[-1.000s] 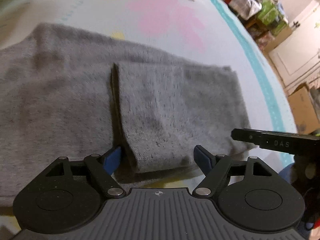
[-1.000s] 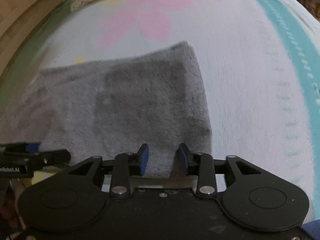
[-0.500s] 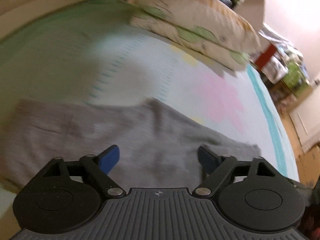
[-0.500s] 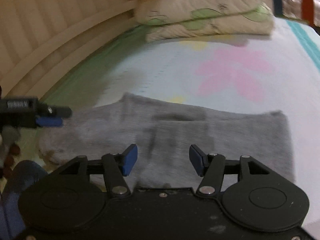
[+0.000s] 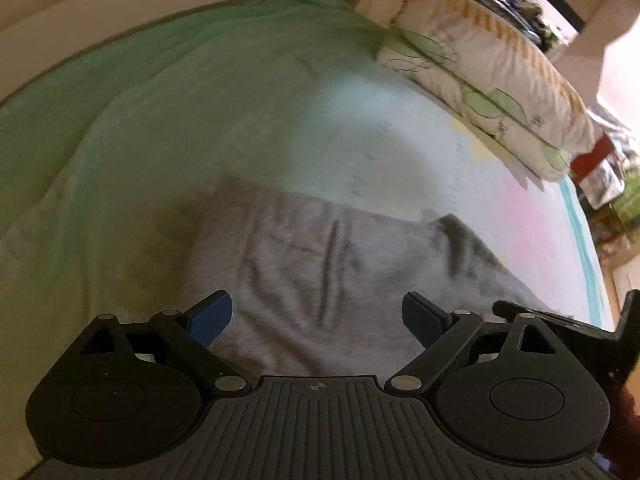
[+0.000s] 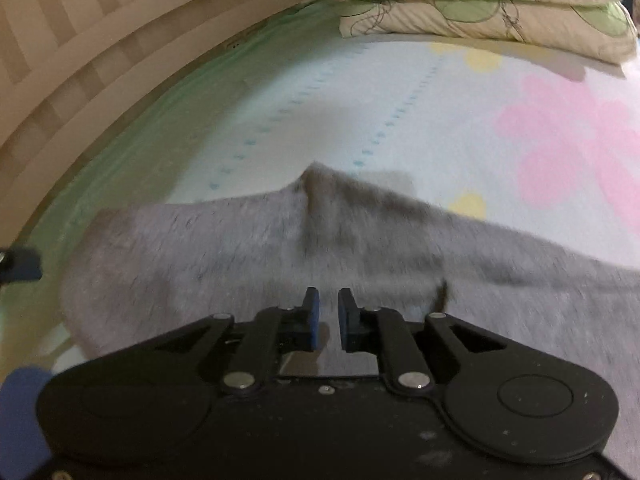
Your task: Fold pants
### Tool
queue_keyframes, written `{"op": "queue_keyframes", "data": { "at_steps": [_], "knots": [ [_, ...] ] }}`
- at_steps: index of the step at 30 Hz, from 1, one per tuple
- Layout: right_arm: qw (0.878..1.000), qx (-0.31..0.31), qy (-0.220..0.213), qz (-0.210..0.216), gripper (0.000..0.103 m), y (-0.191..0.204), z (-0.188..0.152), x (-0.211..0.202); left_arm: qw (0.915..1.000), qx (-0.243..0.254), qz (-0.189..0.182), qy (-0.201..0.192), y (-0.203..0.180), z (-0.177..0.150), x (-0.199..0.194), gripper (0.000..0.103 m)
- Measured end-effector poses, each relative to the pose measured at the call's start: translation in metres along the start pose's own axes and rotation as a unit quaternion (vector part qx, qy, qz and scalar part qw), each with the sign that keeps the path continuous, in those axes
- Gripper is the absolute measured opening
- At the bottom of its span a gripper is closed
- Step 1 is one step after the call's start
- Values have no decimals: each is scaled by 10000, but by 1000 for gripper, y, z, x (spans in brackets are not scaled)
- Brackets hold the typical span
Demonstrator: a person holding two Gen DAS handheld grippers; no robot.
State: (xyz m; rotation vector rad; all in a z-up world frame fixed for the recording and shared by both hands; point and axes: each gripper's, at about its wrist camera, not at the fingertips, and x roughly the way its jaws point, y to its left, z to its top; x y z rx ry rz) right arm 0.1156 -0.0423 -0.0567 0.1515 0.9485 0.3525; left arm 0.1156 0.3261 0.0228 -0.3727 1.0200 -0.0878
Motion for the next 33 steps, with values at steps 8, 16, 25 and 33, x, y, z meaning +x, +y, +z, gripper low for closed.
{"op": "queue_keyframes", "data": {
  "at_steps": [8, 16, 25, 33],
  "knots": [
    [9985, -287, 464, -106, 24, 24, -30, 36, 9979, -488, -281, 333, 42, -21, 16, 93],
    [9970, -520, 569, 34, 33, 36, -44, 27, 9920, -868, -643, 653, 54, -42, 45, 96],
    [9972, -372, 635, 160, 37, 33, -54, 25, 9923, -849, -792, 432, 57, -19, 64, 102],
    [9970, -332, 640, 269, 39, 35, -67, 18, 9922, -966, -623, 476, 51, 2, 81, 101]
  ]
}}
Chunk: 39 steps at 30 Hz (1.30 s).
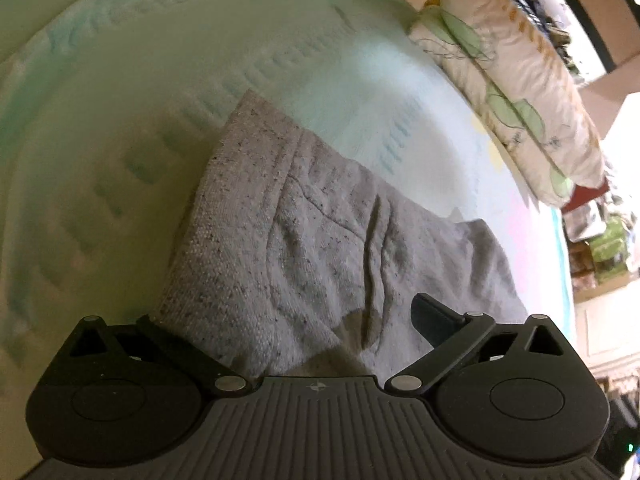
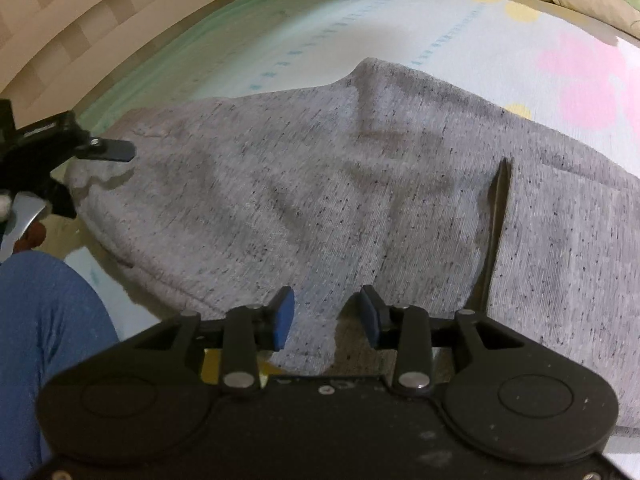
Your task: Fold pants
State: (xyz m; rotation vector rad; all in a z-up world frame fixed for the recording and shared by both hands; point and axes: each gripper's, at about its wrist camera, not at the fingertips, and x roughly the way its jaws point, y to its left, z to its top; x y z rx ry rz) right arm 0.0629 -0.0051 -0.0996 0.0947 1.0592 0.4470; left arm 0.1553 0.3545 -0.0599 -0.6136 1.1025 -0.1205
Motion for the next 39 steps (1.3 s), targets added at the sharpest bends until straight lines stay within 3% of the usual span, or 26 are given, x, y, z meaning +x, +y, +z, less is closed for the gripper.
{"op": "queue_keyframes", "data": {
  "at_steps": [1, 3, 4, 7, 12, 15, 17, 20, 24, 28, 31, 34, 36, 39],
  "knots": [
    [10000, 21, -5, 11, 39, 0, -1, -3, 9998, -173, 77, -3, 0, 2, 0, 96],
    [10000, 70, -6, 49, 41, -1, 0, -3, 9981, -382, 476, -70, -1, 6, -4, 63],
    [9999, 85, -8, 69, 41, -1, 0, -3, 9977, -296, 596, -125, -3, 7, -6, 40],
    [9999, 103, -27, 102, 42, -2, -1, -3, 9981, -207, 508, -279, -9, 6, -13, 33],
    [9989, 280, -366, 126, 42, -5, -8, -22, 9946, 342, 699, -681, -42, 0, -30, 30],
    [9995, 206, -29, 229, 40, -4, -20, -14, 9898, 787, 737, -934, -76, -4, -43, 28],
    [9996, -203, -27, 191, 41, 5, -27, -12, 9851, 1115, 689, -1111, -101, -6, -49, 27],
    [9992, -158, 40, 351, 39, 1, -22, -15, 9768, 1626, 484, -1310, -149, -17, -60, 25],
    [9970, 449, -489, 410, 38, -34, -18, -44, 9615, 2347, -18, -1429, -223, -44, -62, 22],
    [9930, 895, -764, 103, 40, -85, -23, -73, 9515, 2813, -771, -975, -296, -83, -14, 22],
    [9877, 1344, -759, -249, 42, -133, -35, -87, 9490, 2941, -1050, -421, -330, -113, 38, 22],
    [9811, 1739, -737, -420, 42, -167, -45, -100, 9470, 3050, -1002, -120, -343, -142, 63, 22],
    [9791, 1791, -820, -513, 43, -180, -47, -110, 9533, 2873, -930, -92, -334, -153, 65, 23],
    [9748, 1942, -1012, -437, 48, -194, -44, -119, 9602, 2756, -441, -138, -316, -163, 61, 26]
  ]
}}
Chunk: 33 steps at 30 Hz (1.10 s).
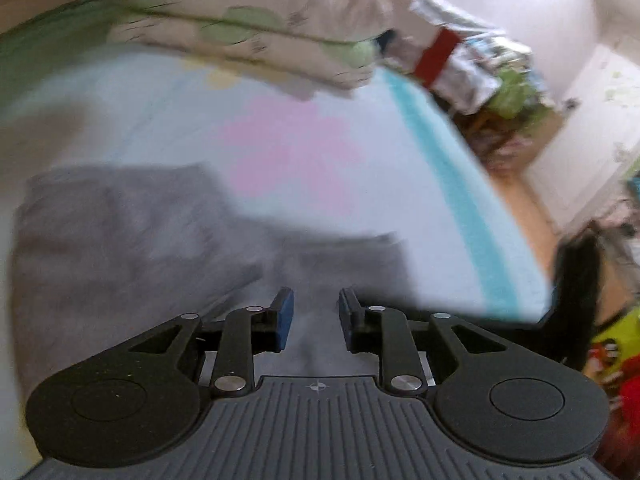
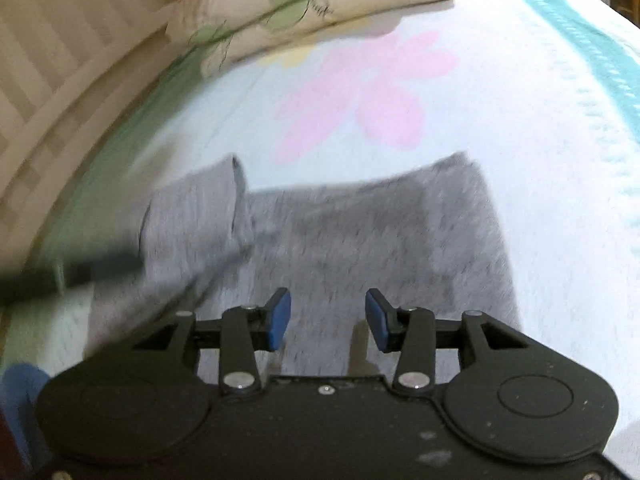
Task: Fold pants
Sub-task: 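Grasp the pants edge with the right gripper and fold it over the bundle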
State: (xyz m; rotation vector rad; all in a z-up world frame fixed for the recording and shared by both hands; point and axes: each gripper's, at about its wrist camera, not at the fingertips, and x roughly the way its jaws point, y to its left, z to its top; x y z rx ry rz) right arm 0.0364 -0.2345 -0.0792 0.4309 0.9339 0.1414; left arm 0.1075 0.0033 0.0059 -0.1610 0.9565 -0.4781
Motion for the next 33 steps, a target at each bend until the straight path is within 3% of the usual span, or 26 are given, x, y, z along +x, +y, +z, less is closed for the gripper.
{"op": "queue_keyframes", "data": {
  "at_steps": [3, 7, 8, 10, 15, 22, 24, 25, 26, 29, 33],
  "knots": [
    [9994, 73, -49, 325, 57, -1, 18, 0, 9988, -172, 426, 167, 20, -17, -3, 26],
    [9964, -91, -47, 842, 87, 21, 43, 15, 9949, -654, 679, 348, 43, -31, -2, 26],
    [9952, -112, 28, 977, 89, 28, 46, 21, 9943, -682, 730, 379, 44, -33, -1, 27],
    [9917, -148, 319, 1239, 89, 40, 55, 38, 9925, -782, 832, 434, 49, -38, 1, 27],
    [9896, -209, 864, 1131, 89, 51, 64, 85, 9864, -1219, 940, 569, 71, -58, 6, 27],
    [9807, -160, 1192, 1539, 91, 65, 73, 127, 9894, -1081, 891, 388, 72, -68, -3, 27],
    [9786, -63, 1223, 1651, 77, 66, 74, 138, 9893, -1104, 877, 367, 72, -68, -2, 27],
    [9784, -28, 1222, 1665, 41, 67, 75, 141, 9893, -1115, 866, 359, 72, -68, -4, 27],
    [9782, -41, 1261, 1650, 21, 71, 76, 144, 9893, -1125, 861, 354, 73, -68, -5, 27],
    [9786, -147, 1204, 1660, 18, 85, 80, 129, 9893, -1095, 894, 354, 68, -69, -1, 27],
    [9824, -357, 374, 1797, 17, 96, 91, 54, 9897, -866, 1036, 469, 60, -65, -4, 27]
  ]
}}
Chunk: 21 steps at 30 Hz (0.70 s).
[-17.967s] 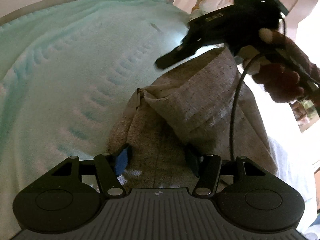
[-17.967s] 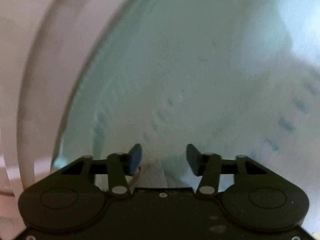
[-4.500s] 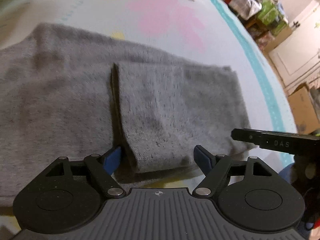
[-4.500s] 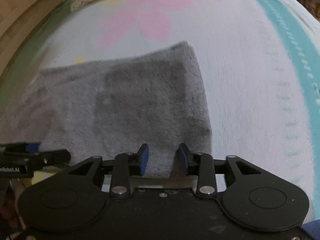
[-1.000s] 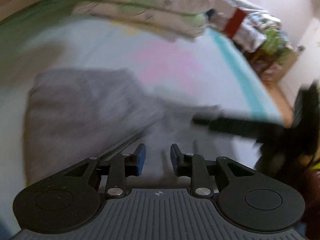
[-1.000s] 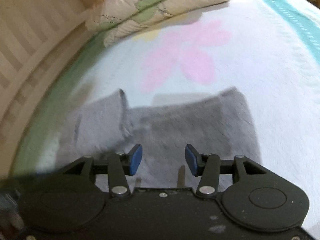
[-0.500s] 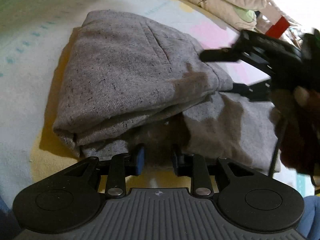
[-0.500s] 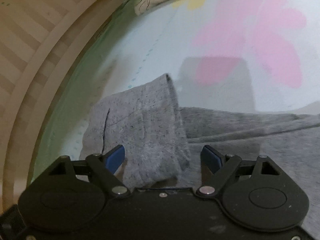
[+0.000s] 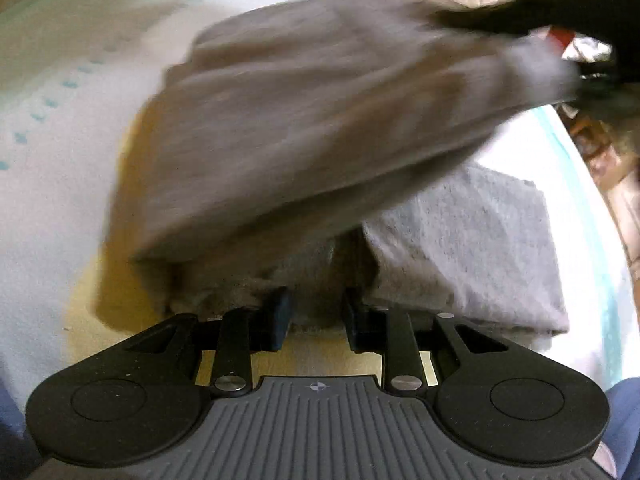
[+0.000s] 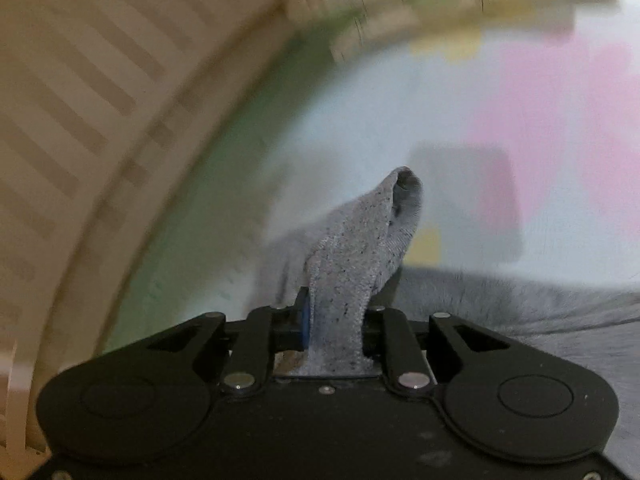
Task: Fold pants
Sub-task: 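Grasp the pants edge with the right gripper and fold it over the bundle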
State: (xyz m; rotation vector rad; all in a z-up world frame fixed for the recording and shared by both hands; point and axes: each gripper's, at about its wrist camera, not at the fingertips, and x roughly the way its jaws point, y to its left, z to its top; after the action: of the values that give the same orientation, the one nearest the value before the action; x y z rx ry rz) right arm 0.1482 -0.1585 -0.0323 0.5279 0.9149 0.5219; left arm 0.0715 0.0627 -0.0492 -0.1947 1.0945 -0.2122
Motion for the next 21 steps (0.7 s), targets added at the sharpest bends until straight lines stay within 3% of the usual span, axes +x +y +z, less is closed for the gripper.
{"op": "queue_keyframes", "data": {
  "at_steps": [3, 6, 10, 13, 17, 21],
  "knots": [
    [9985, 26, -471, -271, 17, 0, -5, -63, 9992, 347, 87, 191, -10, -1, -7, 31],
    [9949, 101, -519, -860, 17, -23, -21, -102, 9964, 713, 89, 458, -15, -5, -9, 36],
    [9848, 612, -125, -1622, 17, -83, -50, -94, 9923, 927, 10, 827, -15, -6, -17, 36],
    [9797, 772, 91, -1849, 18, -110, -74, -72, 9915, 937, -220, 879, -12, 3, -39, 36],
    [9805, 783, -138, -1797, 18, -107, -75, -71, 9923, 1045, -447, 497, -17, 27, -68, 37],
    [9822, 482, -273, -1793, 18, -101, -75, -86, 9951, 880, -426, -169, -25, 47, -61, 43]
  ]
}}
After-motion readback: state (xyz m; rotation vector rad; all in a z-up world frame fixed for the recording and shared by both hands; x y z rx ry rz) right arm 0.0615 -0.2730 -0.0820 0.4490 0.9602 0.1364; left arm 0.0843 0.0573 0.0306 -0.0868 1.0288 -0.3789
